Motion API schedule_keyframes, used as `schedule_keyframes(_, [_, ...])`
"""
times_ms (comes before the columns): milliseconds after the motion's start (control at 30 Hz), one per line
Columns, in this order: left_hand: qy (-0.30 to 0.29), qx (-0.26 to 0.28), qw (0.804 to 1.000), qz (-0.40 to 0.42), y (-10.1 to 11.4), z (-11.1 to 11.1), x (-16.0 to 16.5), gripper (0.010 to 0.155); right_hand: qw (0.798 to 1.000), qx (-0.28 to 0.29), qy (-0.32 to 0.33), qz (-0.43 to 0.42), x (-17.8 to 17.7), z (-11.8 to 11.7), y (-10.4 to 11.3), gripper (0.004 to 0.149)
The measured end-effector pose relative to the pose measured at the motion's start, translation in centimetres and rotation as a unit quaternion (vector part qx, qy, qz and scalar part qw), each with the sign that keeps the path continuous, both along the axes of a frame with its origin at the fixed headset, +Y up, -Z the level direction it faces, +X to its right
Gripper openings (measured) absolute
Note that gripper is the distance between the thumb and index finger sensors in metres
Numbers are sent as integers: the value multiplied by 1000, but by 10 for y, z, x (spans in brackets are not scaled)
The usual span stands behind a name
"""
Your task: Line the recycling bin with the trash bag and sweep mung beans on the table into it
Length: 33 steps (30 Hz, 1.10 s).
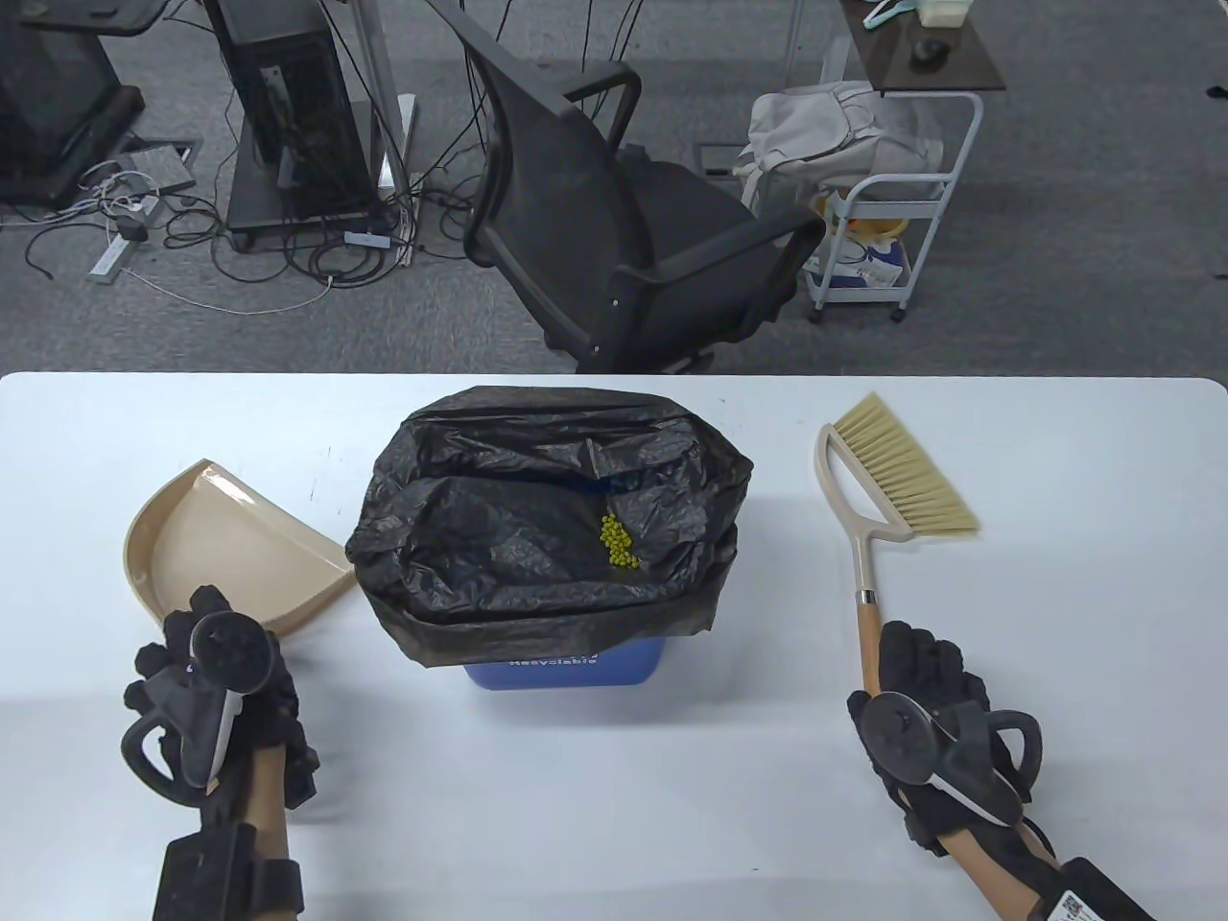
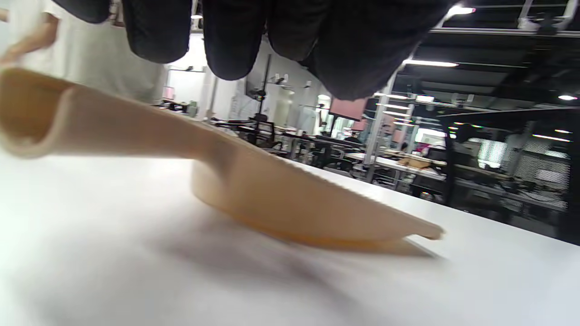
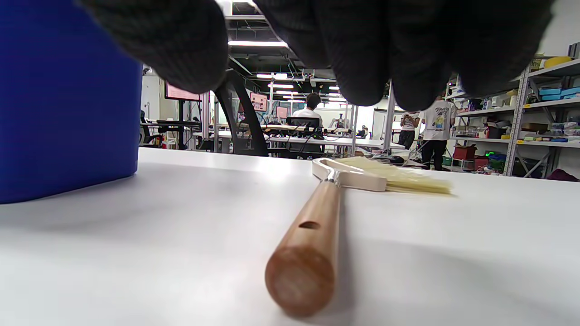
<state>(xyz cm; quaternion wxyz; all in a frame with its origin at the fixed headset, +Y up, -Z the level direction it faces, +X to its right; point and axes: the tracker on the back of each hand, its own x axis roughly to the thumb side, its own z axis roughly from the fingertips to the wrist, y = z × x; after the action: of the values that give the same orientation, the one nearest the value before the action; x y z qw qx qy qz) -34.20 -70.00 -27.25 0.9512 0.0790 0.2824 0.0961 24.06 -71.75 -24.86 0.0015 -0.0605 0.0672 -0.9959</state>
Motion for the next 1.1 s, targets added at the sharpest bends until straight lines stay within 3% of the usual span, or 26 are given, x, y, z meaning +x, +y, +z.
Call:
schedule_keyframes(533, [-123, 31, 991, 33, 6, 19, 45, 71, 999, 36, -3, -32, 15, -4, 4, 81])
schedule_keyframes(1100, [-164, 43, 985, 40, -1, 28, 50, 72, 998, 48, -15, -49, 26, -10, 6, 80])
